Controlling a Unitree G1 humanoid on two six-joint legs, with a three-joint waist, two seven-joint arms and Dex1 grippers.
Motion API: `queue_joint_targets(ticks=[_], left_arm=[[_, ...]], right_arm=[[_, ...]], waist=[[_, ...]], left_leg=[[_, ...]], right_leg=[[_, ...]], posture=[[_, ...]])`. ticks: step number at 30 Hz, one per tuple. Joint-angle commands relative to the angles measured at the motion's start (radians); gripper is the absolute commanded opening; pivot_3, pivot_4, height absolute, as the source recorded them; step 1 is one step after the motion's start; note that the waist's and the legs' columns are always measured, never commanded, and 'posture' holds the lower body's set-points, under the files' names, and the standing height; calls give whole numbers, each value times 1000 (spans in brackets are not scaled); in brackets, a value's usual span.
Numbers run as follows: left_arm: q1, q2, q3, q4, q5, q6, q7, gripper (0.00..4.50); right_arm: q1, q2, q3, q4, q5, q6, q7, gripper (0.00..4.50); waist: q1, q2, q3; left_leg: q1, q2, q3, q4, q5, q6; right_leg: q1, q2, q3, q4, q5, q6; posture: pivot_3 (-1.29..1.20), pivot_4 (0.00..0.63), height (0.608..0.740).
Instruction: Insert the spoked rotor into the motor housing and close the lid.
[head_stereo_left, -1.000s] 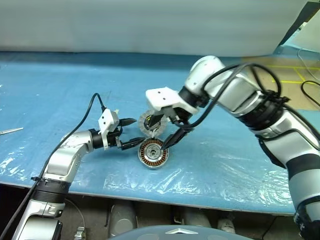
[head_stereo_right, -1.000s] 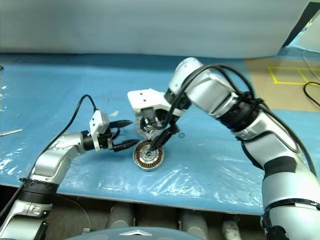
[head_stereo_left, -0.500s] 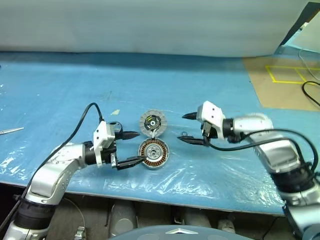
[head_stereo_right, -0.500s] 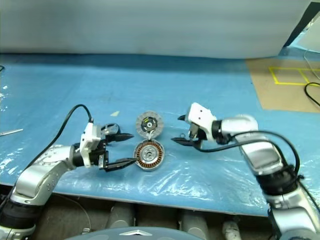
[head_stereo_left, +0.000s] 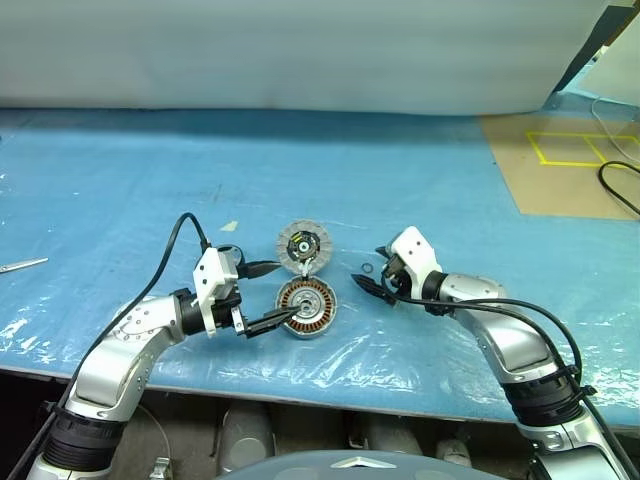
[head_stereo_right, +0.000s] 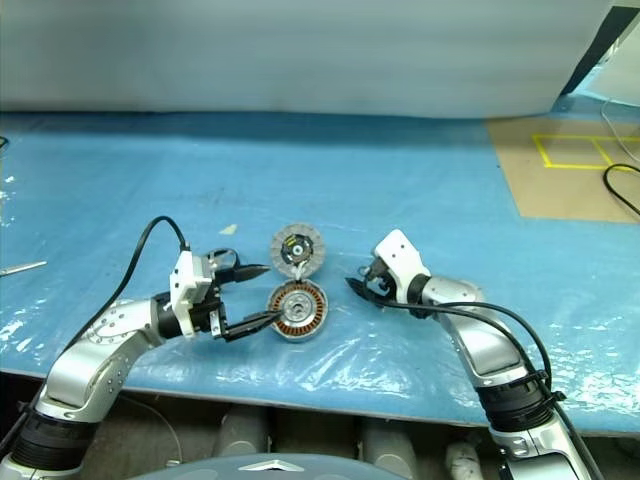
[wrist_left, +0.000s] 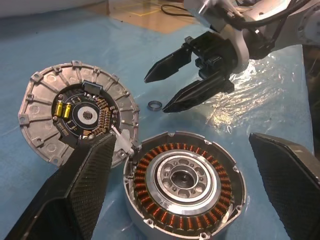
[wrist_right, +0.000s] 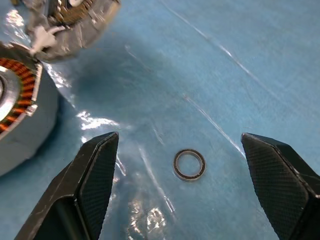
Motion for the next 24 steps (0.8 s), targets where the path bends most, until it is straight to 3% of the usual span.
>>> queue_joint_targets(ticks=[1,10,14,22,24], left_arm=[[20,30,22,-27,-3,-8,-7,4500],[52,55,18,-14,19,-53,-15,4500],[48,48,15,-5,24,-62,-8,4500],[34,39,9,13,32,-71,-5,4500],[30,37,5,15,32,-70,-7,4500]], right_arm=[[2,0,-13,30,-26,-50,-24,4138],[42,-24,16,55,-51,-112,-6,4138],[54,-25,32,53,-61,-133,-1,3242],[57,-24,48,62,-77,-144,-1,666],[54,-20,52,66,-82,-143,-4,663]], waist=[[0,0,0],[1,0,0],[0,0,0],[0,0,0],[0,0,0]], left_leg=[[0,0,0,-1,0,0],[1,0,0,-7,-1,-1],[3,0,0,-7,-1,-1],[4,0,0,-6,-1,-1],[4,0,0,-6,-1,-1]], right_leg=[[0,0,0,-1,0,0],[2,1,0,-9,2,4],[4,1,0,-9,1,1],[6,1,0,-9,1,1],[6,1,0,-8,1,1]], posture=[[0,150,740],[0,150,740],[0,150,740],[0,150,740],[0,150,740]])
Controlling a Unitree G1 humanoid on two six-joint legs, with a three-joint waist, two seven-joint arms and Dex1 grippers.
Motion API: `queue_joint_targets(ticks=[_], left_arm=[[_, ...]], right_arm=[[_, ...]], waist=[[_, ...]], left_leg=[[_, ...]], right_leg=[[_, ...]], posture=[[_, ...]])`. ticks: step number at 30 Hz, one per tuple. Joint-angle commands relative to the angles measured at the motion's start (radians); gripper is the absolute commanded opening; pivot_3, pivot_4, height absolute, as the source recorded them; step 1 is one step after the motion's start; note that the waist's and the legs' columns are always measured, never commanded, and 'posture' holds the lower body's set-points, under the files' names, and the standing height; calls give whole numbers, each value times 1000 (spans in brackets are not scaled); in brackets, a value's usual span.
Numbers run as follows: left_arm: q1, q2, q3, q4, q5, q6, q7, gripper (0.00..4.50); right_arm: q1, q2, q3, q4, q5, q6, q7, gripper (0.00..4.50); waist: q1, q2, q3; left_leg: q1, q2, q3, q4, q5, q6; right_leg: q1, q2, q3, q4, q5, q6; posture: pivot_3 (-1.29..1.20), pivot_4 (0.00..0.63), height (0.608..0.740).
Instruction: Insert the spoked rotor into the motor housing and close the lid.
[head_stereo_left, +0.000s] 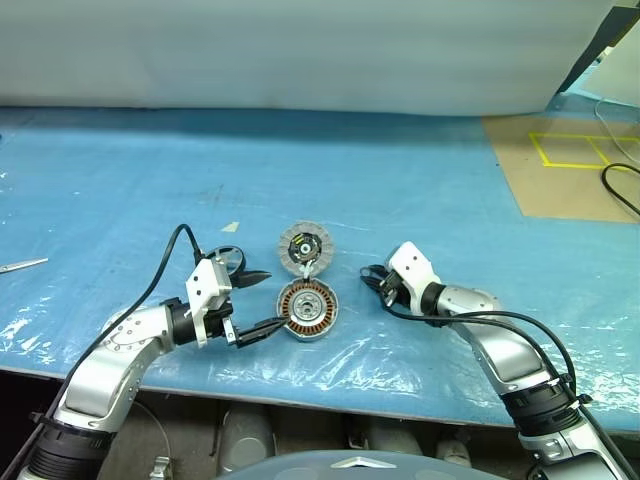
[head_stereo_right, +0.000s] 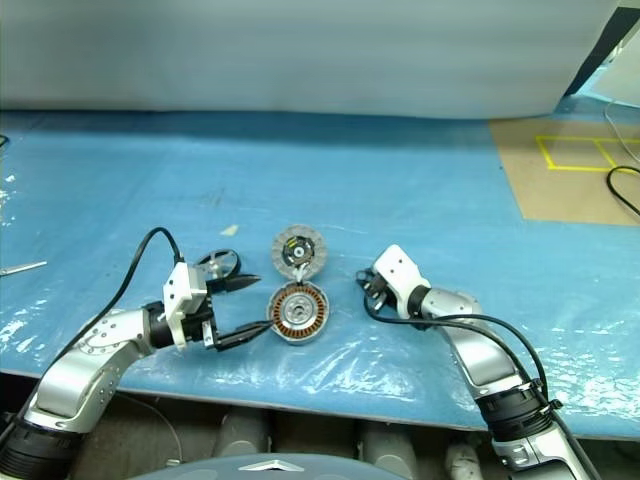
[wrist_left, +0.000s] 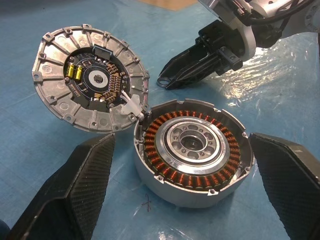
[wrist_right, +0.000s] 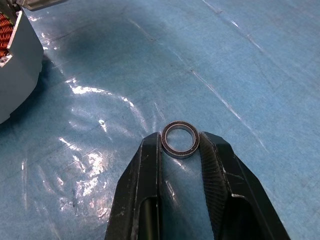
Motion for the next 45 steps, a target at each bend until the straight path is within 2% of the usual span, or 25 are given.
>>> queue_joint_targets(ticks=[1,9,18,24,32,45], left_arm=[[-14,-3,1,-9,-2,-15,-2,4500],[-9,3,30,-10,-34,-2,-4,4500],[9,26,49,-28,-45,-84,-65,4500],[12,19,28,-25,-23,-127,-74,4500],[59,12,26,-82,-27,-129,-52,4500],[219,24,60,-197,-27,-120,24,4500]], right_arm=[[4,0,13,9,-28,12,-9,663],[12,-31,-13,-63,18,60,48,663],[-98,-156,-118,-261,334,249,325,663],[-167,-208,30,-229,244,95,444,663],[-283,-110,184,-141,137,-52,475,663],[-293,-33,263,-60,65,-128,497,663]], waist=[[0,0,0],[0,0,0],[0,1,1],[0,1,1],[-4,1,0],[-3,1,0]], left_leg=[[0,0,0,0,0,0],[0,0,0,0,0,0],[0,0,0,-1,0,0],[-1,1,0,0,0,0],[-1,1,0,0,0,0],[-1,1,0,0,0,0]], right_leg=[[0,0,0,0,0,0],[0,0,0,0,0,0],[-1,0,0,-1,0,0],[-1,1,0,-1,0,0],[-1,1,0,0,0,0],[-2,1,0,0,0,0]], posture=[[0,150,740],[0,150,740],[0,150,740],[0,150,740],[0,150,740],[0,150,740]])
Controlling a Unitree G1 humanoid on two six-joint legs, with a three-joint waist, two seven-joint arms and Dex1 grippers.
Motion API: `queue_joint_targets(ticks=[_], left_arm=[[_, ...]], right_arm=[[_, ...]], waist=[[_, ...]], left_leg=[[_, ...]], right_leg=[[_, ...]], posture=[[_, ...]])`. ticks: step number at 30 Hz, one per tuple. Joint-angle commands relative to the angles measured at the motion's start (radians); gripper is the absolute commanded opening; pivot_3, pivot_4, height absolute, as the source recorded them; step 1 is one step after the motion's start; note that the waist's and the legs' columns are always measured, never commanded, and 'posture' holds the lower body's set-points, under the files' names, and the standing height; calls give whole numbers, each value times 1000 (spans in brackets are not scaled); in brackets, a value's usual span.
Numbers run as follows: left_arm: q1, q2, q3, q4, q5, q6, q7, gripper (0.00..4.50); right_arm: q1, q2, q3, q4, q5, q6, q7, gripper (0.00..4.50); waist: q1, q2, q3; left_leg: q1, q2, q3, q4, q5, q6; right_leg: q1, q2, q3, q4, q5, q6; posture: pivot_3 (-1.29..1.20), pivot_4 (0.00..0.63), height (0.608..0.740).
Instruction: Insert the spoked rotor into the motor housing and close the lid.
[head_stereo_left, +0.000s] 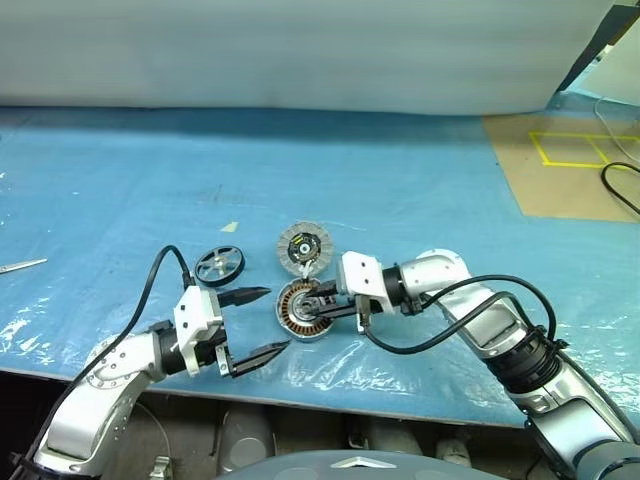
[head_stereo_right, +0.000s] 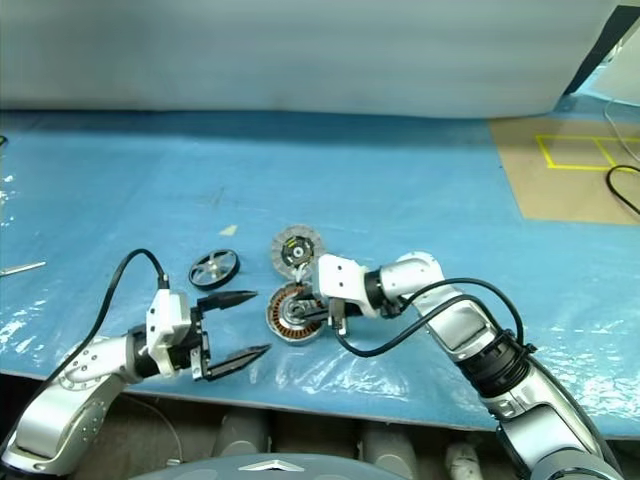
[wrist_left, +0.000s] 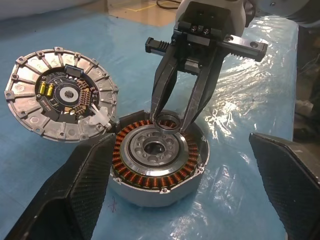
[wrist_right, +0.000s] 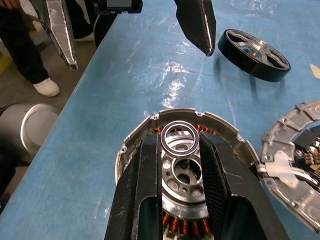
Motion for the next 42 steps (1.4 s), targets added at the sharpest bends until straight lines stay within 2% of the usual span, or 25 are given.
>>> queue_joint_targets(ticks=[1,12,35,42], left_arm=[[24,8,26,-55,-7,-4,21,4500],[18,-2,4,-54,2,-6,53,4500],[9,2,-5,-23,6,-17,42,4500],[15,3,-5,-26,9,-18,45,4500]], right_arm=[[-9,13,-12,14,-5,-12,-5,663],[-11,22,-34,74,0,61,-19,663],[7,38,-16,23,-7,39,-24,663],[13,42,2,77,-37,10,-29,663]], waist=[[0,0,0],[0,0,0],[0,0,0],[0,0,0]], left_leg=[[0,0,0,0,0,0],[0,0,0,0,0,0],[0,0,0,1,0,0],[0,0,0,1,0,0]], right_leg=[[0,0,0,0,0,0],[0,0,0,0,0,0],[0,0,0,0,0,0],[0,0,0,0,0,0]], posture=[[0,150,740],[0,150,740],[0,150,740],[0,150,740]])
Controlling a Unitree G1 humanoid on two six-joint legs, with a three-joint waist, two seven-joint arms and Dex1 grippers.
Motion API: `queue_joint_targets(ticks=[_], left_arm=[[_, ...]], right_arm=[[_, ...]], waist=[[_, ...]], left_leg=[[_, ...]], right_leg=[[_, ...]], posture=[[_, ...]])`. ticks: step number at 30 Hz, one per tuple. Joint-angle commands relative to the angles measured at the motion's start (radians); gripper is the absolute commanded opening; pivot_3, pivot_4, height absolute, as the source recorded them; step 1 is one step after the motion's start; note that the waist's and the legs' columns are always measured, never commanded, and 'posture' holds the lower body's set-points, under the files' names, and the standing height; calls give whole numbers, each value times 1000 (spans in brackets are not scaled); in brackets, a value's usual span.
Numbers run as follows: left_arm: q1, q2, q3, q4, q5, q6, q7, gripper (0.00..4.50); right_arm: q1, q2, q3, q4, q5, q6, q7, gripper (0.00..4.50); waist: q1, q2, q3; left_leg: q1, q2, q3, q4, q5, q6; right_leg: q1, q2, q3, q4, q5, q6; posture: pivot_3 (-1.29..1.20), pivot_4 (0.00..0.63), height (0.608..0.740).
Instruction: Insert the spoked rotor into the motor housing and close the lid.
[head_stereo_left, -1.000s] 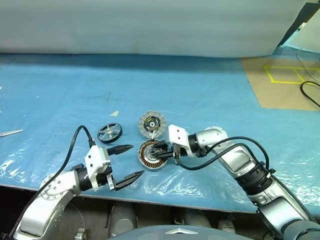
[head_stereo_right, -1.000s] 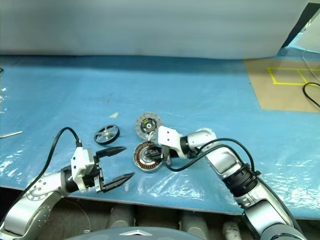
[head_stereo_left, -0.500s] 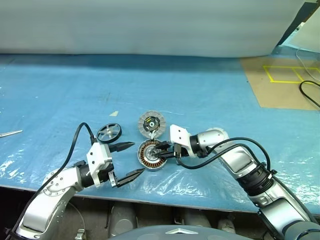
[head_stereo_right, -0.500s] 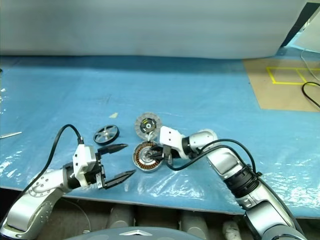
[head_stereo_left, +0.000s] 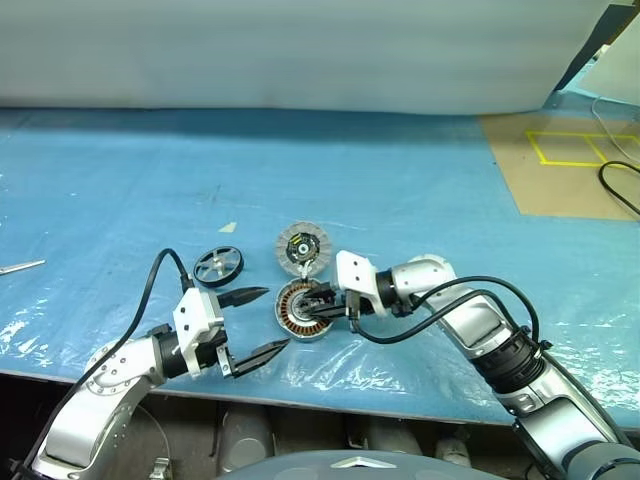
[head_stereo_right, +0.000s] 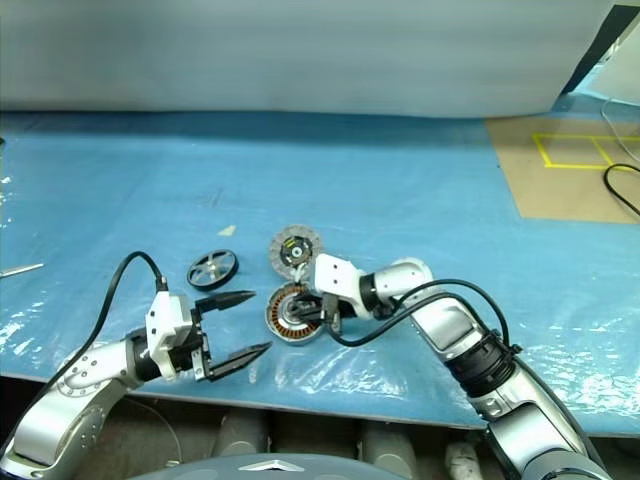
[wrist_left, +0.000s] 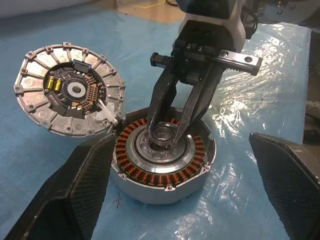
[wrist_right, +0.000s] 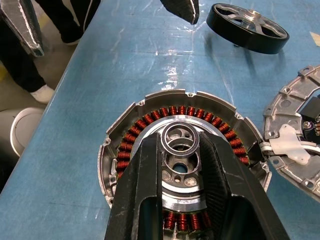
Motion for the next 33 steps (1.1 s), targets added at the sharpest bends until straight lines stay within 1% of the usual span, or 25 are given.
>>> queue_joint_targets(ticks=[1,14,16,20,23,26,31,33], left_arm=[[7,4,7,-21,0,-13,-3,4500],[-9,8,9,-41,-9,15,10,4500],[-12,10,12,-40,-10,18,9,4500],[-13,15,18,-50,-17,31,9,4500],[-12,16,21,-51,-20,37,11,4500],[-15,15,20,-59,-25,48,17,4500],[-33,8,10,-64,-27,64,26,4500],[-39,6,7,-66,-28,69,29,4500]], right_arm=[[7,0,6,2,-14,-28,6,663],[14,5,15,28,-42,-41,-6,663],[14,12,12,30,-44,-41,-13,1398],[3,14,-3,14,-27,-3,-4,2628],[-13,-1,-35,-4,-2,8,10,2628],[-35,-9,-82,-53,64,71,34,2628],[-90,12,-143,-91,151,176,33,2628],[-95,17,-140,-96,154,184,29,2197]], waist=[[0,0,0],[0,0,0],[0,0,0],[0,0,0],[0,0,0],[0,0,0],[-1,0,0],[0,0,0]], left_leg=[[0,0,0,0,0,0],[0,0,0,1,0,0],[0,0,0,1,0,0],[0,0,0,1,0,0],[0,0,0,1,0,0],[0,0,0,1,0,0],[0,0,0,1,0,0],[1,0,0,1,0,0]], right_leg=[[0,0,0,0,0,0],[0,0,0,1,0,0],[0,0,0,1,0,0],[0,0,0,1,0,0],[0,0,0,1,0,0],[0,0,0,1,0,0],[0,0,0,1,0,0],[0,0,0,1,0,0]], posture=[[0,150,740],[0,150,740],[0,150,740],[0,150,740],[0,150,740],[0,150,740],[0,150,740],[0,150,740]])
